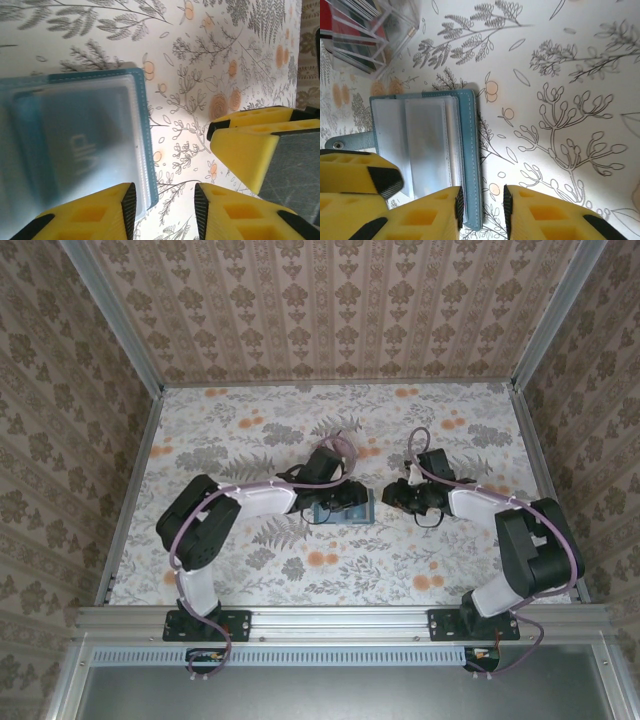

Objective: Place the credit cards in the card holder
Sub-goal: Flip over the card slot on the card holder, then pick up the credit card from the storage box.

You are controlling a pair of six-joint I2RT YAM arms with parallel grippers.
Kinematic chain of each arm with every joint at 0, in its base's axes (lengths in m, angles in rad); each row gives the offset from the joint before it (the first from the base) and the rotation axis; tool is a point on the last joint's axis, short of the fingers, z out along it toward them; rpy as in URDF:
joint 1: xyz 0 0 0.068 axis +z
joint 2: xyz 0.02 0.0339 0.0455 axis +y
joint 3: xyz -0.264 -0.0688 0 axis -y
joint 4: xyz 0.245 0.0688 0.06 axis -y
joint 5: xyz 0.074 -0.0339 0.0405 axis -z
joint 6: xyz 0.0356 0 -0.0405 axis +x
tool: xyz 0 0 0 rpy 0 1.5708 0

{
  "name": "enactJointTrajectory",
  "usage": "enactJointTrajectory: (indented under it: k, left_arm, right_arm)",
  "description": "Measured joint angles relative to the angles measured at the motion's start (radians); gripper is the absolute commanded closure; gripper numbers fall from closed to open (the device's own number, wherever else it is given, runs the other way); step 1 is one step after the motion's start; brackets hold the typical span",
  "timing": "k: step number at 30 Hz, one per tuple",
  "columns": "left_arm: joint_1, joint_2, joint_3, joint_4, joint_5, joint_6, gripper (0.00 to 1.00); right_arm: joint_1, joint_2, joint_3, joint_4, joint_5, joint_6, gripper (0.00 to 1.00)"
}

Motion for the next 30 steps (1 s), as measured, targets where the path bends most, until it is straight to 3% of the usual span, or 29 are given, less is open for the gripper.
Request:
enactJointTrajectory:
  k: [9,15,30]
  left_arm:
    - [0.046,-0.028,0.015,-0.063,-0.006,0.04,0.59]
    - [0.14,-0.119,0.015,-0.137,-0.045,0.107,0.59]
    - [0.319,-0.11,0.038,-0.185,-0.066,0.206,0.59]
  right_arm:
    - [0.001,-0.023,0.035,-0.043,0.0,-0.029,0.7]
    - [0.09,0.01,0.201,-0.114,0.034,-0.089,0.69]
    - [0.218,0.352,0.701,-0.337,0.159,-0.217,0.61]
